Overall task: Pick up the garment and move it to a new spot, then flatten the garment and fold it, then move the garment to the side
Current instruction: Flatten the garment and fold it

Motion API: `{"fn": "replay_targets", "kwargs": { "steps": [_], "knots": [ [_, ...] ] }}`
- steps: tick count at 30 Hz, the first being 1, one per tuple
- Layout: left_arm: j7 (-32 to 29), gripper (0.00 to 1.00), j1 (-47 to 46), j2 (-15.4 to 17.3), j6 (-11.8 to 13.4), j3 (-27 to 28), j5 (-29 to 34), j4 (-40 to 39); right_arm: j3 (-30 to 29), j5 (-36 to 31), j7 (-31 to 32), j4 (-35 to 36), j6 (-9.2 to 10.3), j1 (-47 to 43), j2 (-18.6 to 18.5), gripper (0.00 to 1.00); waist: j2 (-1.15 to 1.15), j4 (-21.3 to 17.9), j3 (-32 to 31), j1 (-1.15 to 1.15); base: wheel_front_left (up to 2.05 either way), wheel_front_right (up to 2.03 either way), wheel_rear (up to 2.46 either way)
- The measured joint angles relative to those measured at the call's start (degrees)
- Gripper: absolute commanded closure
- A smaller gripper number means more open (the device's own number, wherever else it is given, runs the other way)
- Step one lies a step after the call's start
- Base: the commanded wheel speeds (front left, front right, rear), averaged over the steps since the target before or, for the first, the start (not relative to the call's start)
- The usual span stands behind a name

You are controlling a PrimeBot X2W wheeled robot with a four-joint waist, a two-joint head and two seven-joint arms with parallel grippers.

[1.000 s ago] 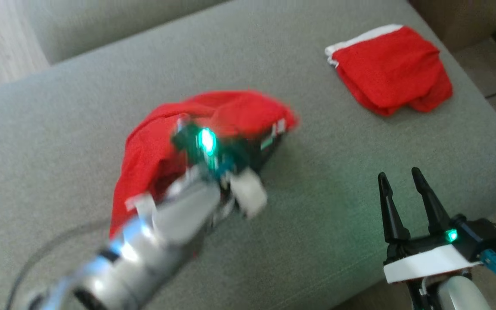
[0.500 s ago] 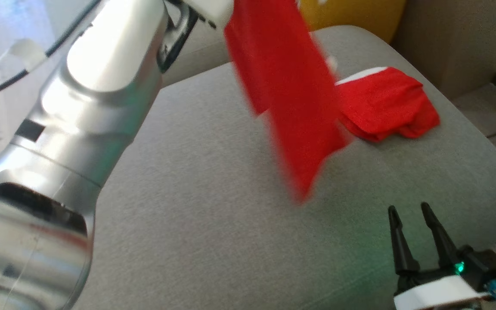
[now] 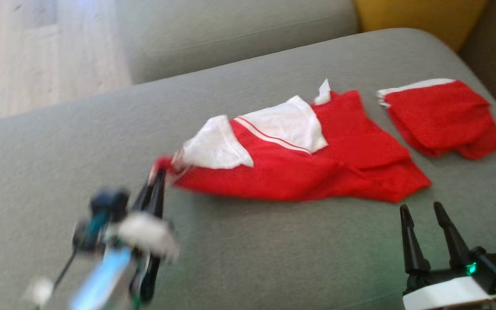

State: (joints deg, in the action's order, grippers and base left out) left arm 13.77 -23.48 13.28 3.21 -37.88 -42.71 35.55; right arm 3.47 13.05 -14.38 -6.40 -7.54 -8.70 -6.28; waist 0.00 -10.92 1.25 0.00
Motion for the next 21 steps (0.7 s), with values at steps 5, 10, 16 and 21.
{"fn": "replay_targets", "kwargs": {
  "steps": [5,10,16,21],
  "knots": [
    [0.4,1.00,12.8,1.4,4.1,5.6,-0.5,-9.7,-0.6,0.0,0.0,0.2,0.00,0.0,-0.2,0.00,0.00,3.4,1.0,0.00,0.00,0.00,0.00],
    [0.4,1.00,18.7,1.6,6.6,8.7,2.3,-16.6,-0.4,0.0,0.0,0.3,0.00,0.0,-0.3,0.00,0.00,5.9,1.1,0.00,0.00,0.00,0.00],
    [0.4,0.00,22.9,2.7,8.5,10.0,4.3,-20.0,0.3,0.0,0.0,0.2,0.00,0.0,-0.4,0.00,0.00,7.5,-0.3,-0.01,0.00,0.00,0.00],
    [-1.7,0.00,22.8,4.6,11.6,10.0,6.5,-22.4,1.0,0.0,0.0,0.0,0.00,-0.2,-1.3,0.00,0.00,7.2,-1.2,-0.01,0.00,0.00,0.00]
  ]
}}
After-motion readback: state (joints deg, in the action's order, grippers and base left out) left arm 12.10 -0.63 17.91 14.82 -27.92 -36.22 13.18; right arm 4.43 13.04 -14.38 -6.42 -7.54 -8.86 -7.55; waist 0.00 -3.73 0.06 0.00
